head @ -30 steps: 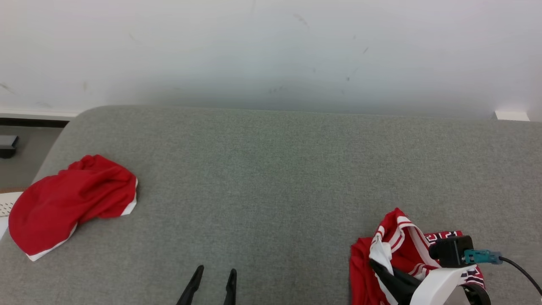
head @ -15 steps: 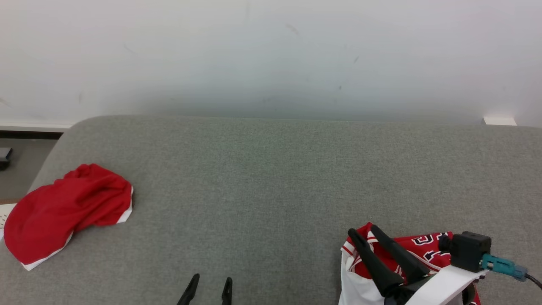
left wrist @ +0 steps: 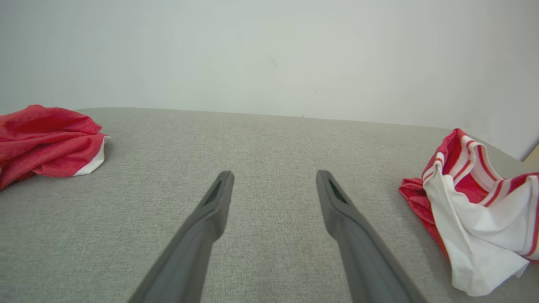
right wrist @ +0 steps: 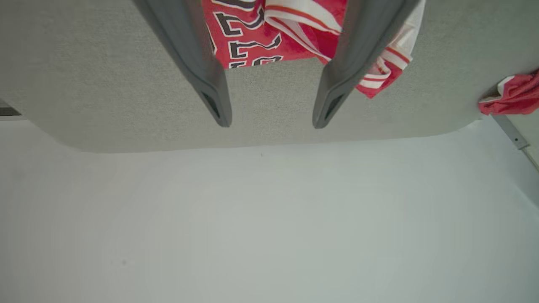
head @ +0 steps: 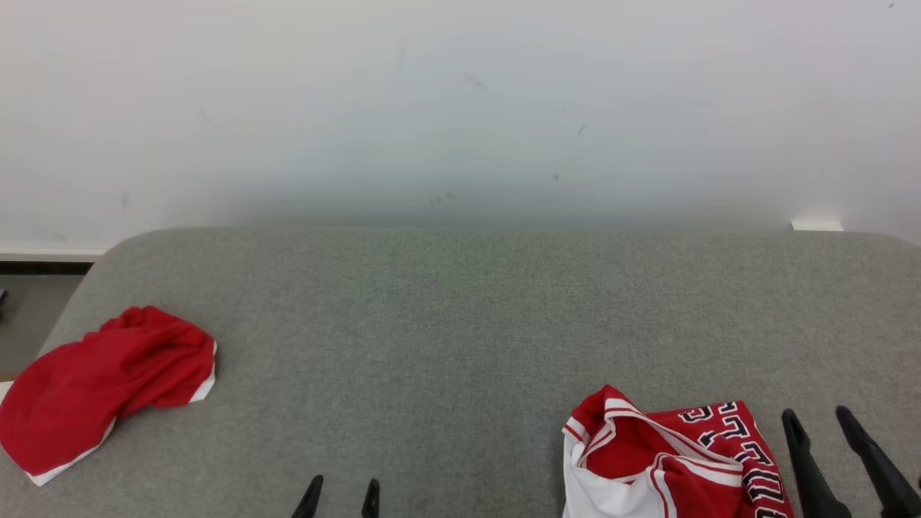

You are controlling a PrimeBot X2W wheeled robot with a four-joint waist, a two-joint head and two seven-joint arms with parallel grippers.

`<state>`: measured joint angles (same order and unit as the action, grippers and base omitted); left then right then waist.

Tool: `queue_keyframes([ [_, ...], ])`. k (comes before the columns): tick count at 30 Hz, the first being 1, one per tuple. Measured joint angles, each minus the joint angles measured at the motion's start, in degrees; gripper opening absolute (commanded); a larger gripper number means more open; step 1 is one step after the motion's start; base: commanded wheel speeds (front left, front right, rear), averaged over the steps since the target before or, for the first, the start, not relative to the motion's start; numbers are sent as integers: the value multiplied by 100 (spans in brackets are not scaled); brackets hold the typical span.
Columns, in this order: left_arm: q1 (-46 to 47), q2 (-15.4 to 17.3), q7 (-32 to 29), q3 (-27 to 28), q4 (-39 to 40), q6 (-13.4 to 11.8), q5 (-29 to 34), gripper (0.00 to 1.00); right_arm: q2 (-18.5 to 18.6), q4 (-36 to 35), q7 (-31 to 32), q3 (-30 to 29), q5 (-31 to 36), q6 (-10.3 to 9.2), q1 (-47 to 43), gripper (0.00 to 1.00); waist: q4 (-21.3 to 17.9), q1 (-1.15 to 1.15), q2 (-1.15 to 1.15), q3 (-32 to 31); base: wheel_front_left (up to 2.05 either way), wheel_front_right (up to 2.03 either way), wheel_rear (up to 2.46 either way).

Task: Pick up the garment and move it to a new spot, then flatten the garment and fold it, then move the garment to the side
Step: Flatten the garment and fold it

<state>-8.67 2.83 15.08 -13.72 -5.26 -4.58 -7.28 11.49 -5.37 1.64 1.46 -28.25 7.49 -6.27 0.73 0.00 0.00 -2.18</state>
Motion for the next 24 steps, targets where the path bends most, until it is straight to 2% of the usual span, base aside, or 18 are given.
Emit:
queue_keyframes([
  [4,-52,-1,-1,40,16,0,0,100,221,423,-427,-237,673,0,-289,100,-24,0,0,-95,0,0,0],
  [8,-113,-1,-1,80,45,-27,0,100,133,792,-702,-398,961,0,-488,100,-26,0,0,-158,0,0,0],
  [9,-120,-1,-1,88,54,-27,0,100,87,860,-737,-420,965,0,-495,79,-29,0,0,-160,0,0,0],
  [10,-129,-1,0,99,59,-33,-1,100,46,911,-761,-413,953,0,-494,33,-35,0,0,-158,0,0,0],
  [11,-134,-1,0,100,60,-34,-1,100,34,960,-758,-374,945,0,-491,1,-40,0,0,-155,0,0,0],
  [17,-148,-1,-1,87,59,-24,2,100,-13,1367,-672,-52,880,0,-104,0,-62,0,0,-63,0,0,0],
  [24,-118,-1,0,74,29,10,21,100,-73,2267,-568,402,896,0,363,0,20,0,0,41,0,0,0],
])
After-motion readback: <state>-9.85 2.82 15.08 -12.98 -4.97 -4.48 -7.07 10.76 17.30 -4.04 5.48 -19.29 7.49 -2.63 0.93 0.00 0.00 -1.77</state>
